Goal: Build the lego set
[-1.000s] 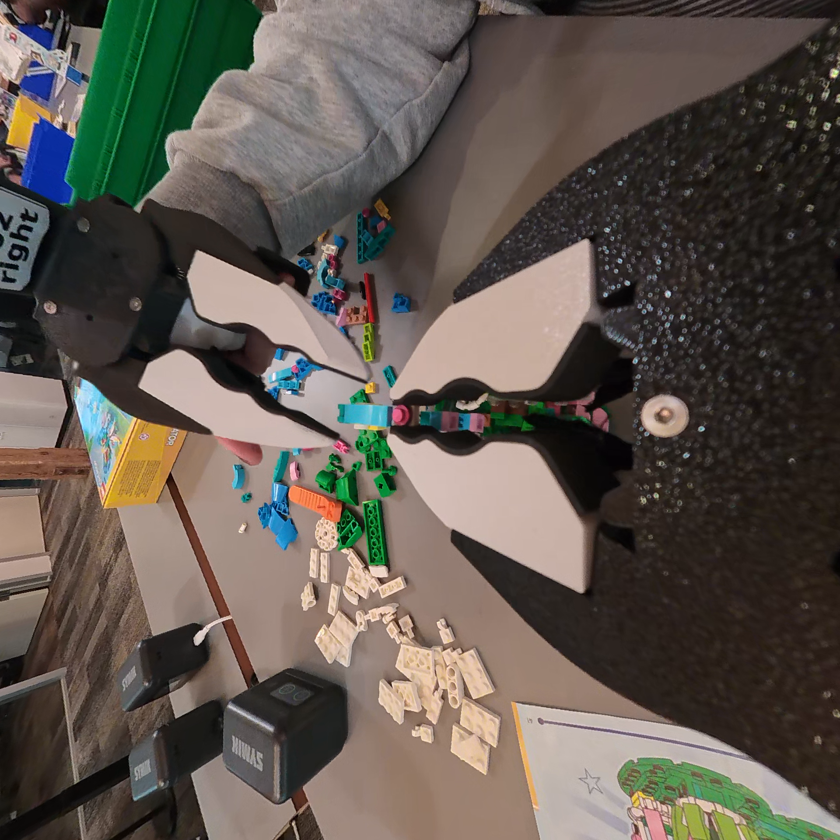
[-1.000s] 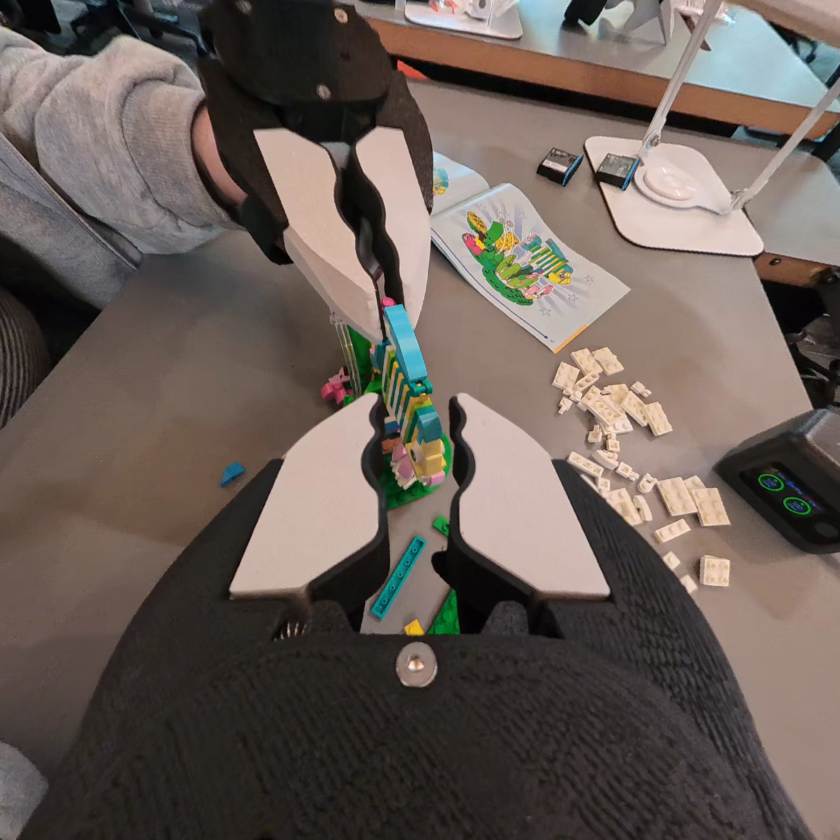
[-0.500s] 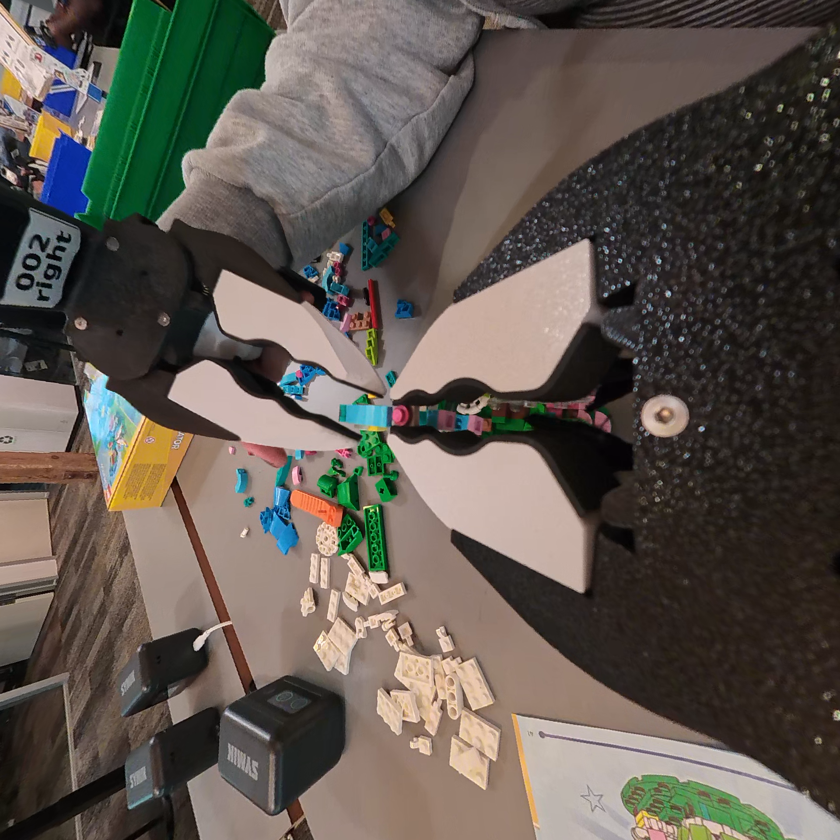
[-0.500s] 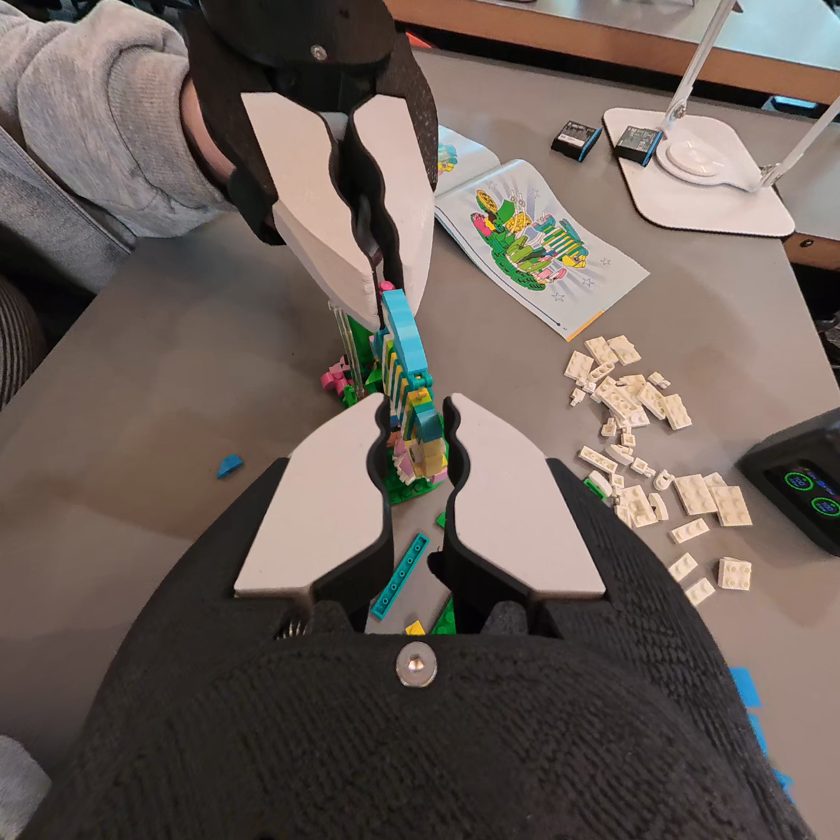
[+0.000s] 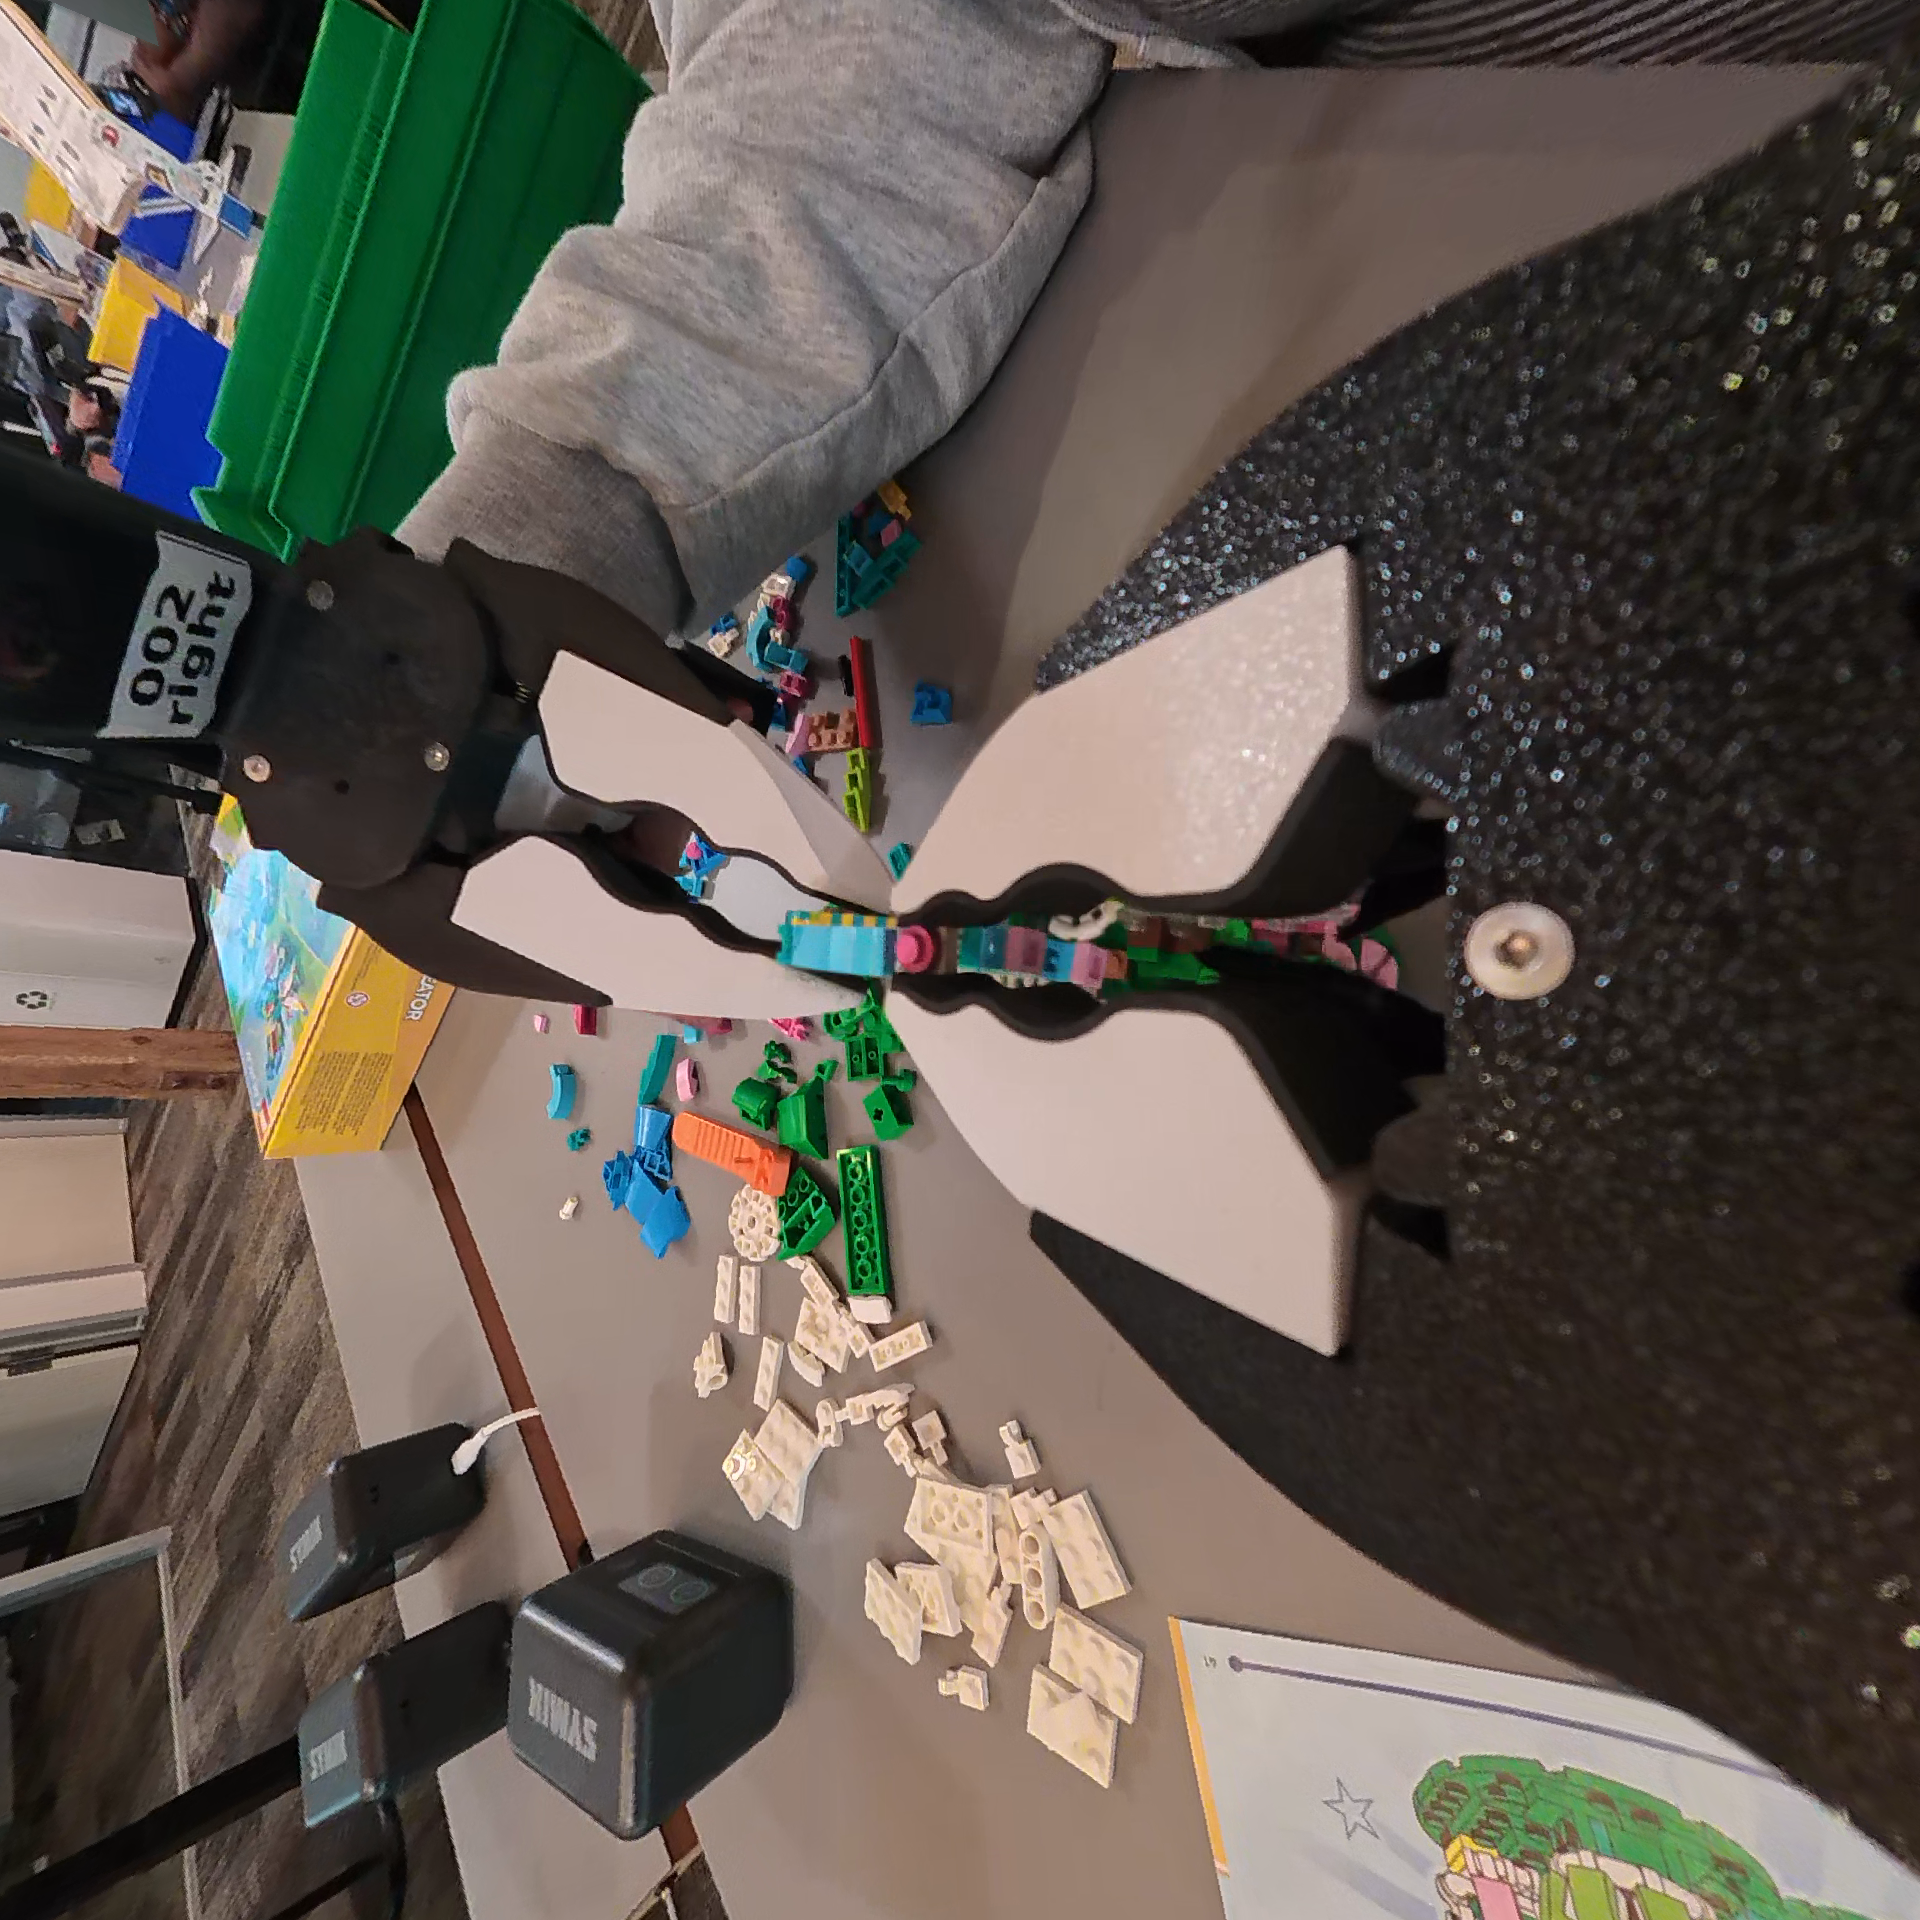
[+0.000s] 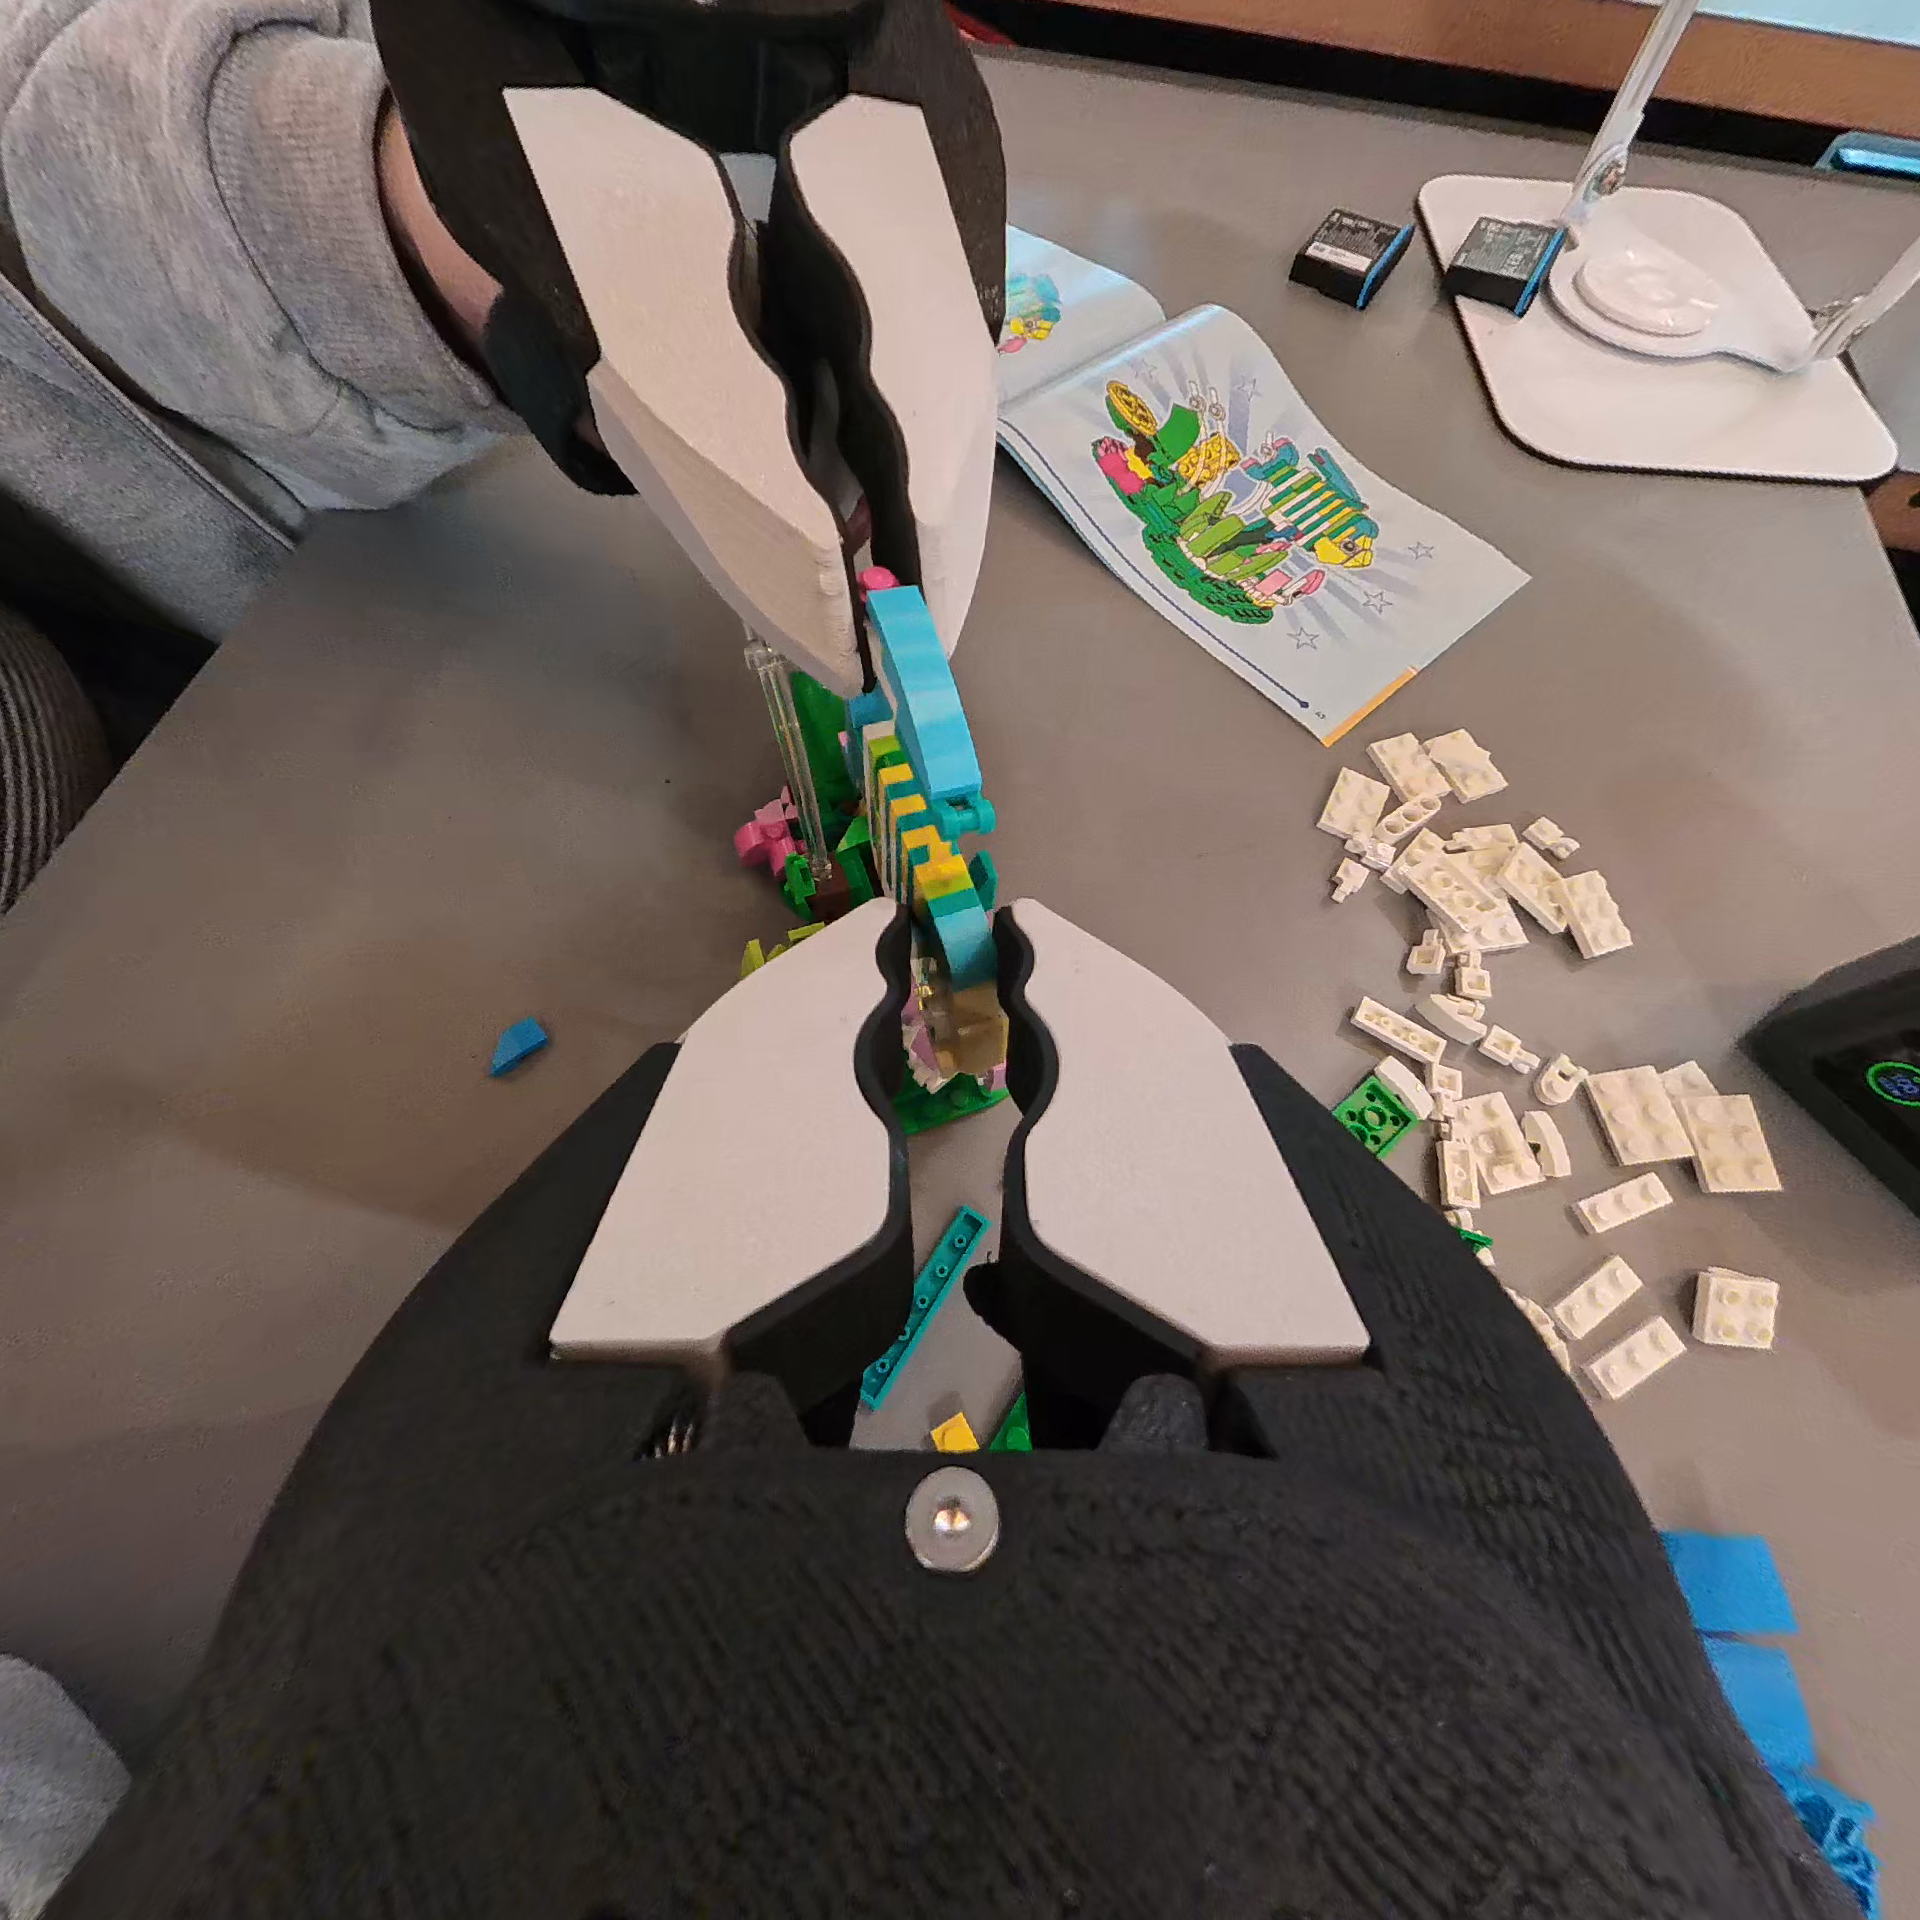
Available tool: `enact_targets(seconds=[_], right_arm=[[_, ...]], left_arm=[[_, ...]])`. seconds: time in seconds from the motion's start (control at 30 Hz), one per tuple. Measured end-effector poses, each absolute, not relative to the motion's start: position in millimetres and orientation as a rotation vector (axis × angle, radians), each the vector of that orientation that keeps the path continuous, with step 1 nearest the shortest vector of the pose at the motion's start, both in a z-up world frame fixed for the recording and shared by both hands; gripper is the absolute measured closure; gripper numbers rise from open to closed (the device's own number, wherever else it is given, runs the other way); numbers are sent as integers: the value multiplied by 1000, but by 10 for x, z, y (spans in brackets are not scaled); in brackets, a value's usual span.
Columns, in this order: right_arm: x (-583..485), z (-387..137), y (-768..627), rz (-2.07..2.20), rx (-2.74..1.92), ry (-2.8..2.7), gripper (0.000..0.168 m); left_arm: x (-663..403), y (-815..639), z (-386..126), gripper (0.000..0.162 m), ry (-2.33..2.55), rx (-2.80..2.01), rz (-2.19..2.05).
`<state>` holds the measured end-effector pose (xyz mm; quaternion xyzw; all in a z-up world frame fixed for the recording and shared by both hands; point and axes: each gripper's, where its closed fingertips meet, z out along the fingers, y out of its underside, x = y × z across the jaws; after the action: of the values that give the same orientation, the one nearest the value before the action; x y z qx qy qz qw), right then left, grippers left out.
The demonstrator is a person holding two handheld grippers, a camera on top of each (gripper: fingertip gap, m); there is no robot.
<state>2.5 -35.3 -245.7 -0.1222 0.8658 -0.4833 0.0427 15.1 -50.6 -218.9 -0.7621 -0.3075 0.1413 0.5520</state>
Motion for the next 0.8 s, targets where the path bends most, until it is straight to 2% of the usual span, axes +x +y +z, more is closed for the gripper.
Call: enact_targets(seconds=[0.8], right_arm=[[33,-2459,-348,-1477,-371,2632,156]], left_arm=[[169,-462,-2239,154,-678,-1903,330]])
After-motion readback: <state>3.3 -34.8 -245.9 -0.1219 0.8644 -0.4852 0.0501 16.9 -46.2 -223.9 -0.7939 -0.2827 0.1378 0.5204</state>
